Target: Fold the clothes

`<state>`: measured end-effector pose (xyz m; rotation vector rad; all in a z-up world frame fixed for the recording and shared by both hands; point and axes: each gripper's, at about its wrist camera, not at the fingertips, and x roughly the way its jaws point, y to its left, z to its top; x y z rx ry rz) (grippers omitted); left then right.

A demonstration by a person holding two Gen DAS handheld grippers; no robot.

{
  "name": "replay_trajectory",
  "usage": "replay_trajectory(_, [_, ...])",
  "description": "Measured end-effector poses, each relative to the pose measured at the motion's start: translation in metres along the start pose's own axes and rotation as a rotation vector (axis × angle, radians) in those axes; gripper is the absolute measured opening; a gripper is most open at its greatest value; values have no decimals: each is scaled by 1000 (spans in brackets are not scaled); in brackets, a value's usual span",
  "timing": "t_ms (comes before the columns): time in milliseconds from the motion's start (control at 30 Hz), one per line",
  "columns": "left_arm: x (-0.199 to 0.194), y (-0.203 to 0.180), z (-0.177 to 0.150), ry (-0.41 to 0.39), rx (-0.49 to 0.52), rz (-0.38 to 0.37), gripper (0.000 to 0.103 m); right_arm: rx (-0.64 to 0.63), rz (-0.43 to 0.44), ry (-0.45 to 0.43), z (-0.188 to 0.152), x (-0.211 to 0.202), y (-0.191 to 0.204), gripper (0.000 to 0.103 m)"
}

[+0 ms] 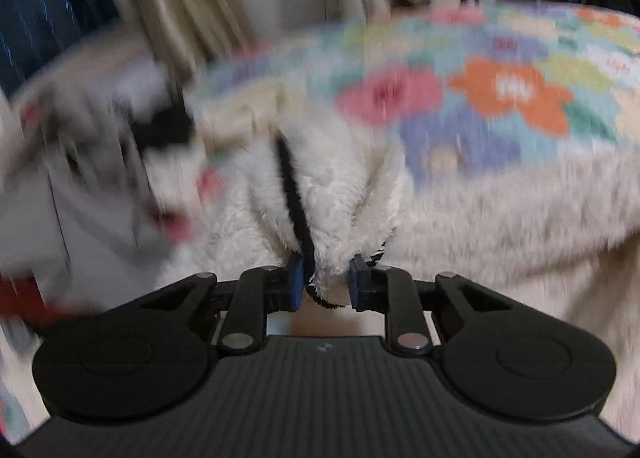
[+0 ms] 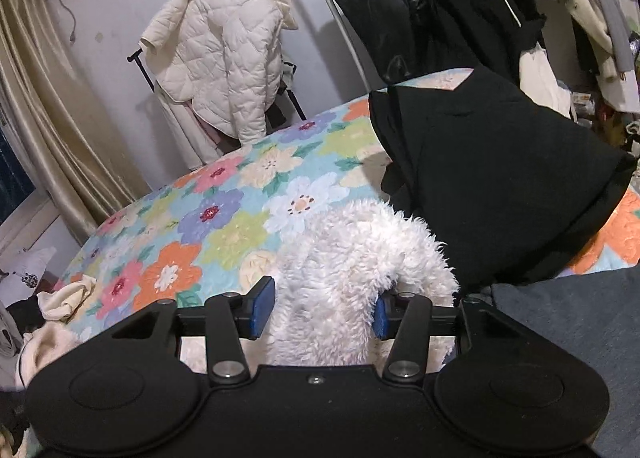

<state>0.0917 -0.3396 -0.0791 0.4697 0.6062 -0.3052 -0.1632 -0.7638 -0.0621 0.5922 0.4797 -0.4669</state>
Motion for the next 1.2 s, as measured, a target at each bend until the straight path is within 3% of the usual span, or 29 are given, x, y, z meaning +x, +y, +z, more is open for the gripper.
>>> replay_trajectory(67, [0,5,18,-67,-11,53,20,-5,-5,2,1,0,-2,54])
replay_trajectory(233, [17,40,54,-153,-203,119,20,-8,-4,4,1,1,-7,54])
replay_trajectory(433, [39,42,71,-202,-217,174,20,7,43,25,2,-9,-1,54])
replay_trajectory(533, [44,54,74,-239,-188,354,20,190,156,32,10,-27,-3,61])
replay_trajectory(567, [45,63,74,-241,-193,416,20,187,169,24,12,-32,1,63])
replay_trajectory(700, [47,121,64,-171,-377,568,20,100,148,2,15,-43,15,64])
replay_trajectory(800, [56,158,50,-64,-447,628,23,72,127,4,11,-41,15,64])
replay_trajectory(867, [55,162,42,-31,-424,609,26,54,94,5,9,-34,11,64])
replay_trajectory(1033, [50,172,21,50,-366,560,36,-31,-122,42,-2,4,1,63])
replay_trajectory(1100, [48,176,13,81,-345,539,44,-55,-146,52,-1,7,-1,63])
replay_trajectory(1200, [17,173,10,64,-402,431,46,-55,-146,2,9,-14,0,63])
